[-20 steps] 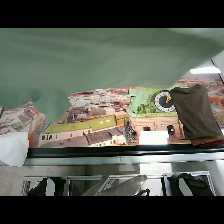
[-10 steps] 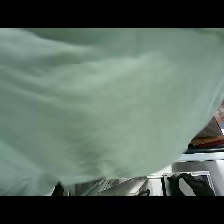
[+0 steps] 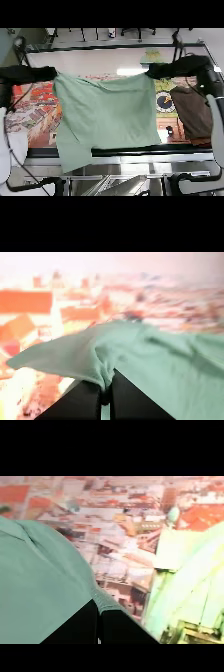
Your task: Fold the shirts.
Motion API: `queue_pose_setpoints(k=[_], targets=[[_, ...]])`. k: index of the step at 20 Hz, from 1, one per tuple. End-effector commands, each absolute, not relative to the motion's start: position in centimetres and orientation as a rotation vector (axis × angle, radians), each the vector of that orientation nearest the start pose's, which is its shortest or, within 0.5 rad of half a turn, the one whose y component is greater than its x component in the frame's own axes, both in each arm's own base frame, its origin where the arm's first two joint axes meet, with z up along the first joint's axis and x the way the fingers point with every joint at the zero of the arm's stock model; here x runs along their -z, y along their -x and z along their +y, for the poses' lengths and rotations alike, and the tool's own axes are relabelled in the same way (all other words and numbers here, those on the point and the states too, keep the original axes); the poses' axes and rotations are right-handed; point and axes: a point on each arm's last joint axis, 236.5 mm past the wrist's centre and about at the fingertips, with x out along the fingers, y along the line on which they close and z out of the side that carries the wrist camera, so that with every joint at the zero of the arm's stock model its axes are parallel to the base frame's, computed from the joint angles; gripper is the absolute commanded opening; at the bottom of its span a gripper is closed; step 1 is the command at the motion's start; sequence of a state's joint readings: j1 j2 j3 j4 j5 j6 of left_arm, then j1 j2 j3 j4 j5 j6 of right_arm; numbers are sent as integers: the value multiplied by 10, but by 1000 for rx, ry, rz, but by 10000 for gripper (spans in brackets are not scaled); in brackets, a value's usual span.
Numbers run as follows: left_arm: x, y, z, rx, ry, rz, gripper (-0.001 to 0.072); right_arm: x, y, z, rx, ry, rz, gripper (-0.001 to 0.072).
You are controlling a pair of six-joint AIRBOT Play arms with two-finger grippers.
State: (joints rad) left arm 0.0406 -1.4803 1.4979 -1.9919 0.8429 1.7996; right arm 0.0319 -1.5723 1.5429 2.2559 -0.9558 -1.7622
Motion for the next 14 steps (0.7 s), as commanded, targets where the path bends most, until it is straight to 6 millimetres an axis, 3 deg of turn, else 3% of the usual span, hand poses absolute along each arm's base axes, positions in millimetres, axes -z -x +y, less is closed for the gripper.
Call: queue_pose_setpoints(k=[1, 3, 5, 6, 7, 8, 11, 12, 14], targets=[[-4, -569, -53, 208, 187, 899, 18, 11, -558, 127, -324, -560, 971, 18], [8, -581, -59, 230, 207, 930, 18, 19, -561, 126, -326, -568, 969, 18], [5, -582, -67, 269, 206, 975, 24, 9, -560, 124, -341, -552, 960, 48], [-3, -579, -69, 291, 197, 997, 230, 0, -557, 120, -351, -545, 961, 202], [-15, -575, -68, 307, 194, 1014, 561, -10, -551, 114, -362, -534, 971, 350], [-30, -568, -65, 324, 189, 1038, 696, -21, -543, 105, -373, -518, 990, 381], [-69, -533, -30, 328, 194, 1124, 688, -39, -495, 51, -353, -423, 1114, 358], [-75, -517, -10, 308, 207, 1160, 648, -38, -475, 33, -334, -396, 1176, 358], [-75, -476, 30, 257, 273, 1253, 648, -24, -428, 5, -324, -375, 1311, 357]])
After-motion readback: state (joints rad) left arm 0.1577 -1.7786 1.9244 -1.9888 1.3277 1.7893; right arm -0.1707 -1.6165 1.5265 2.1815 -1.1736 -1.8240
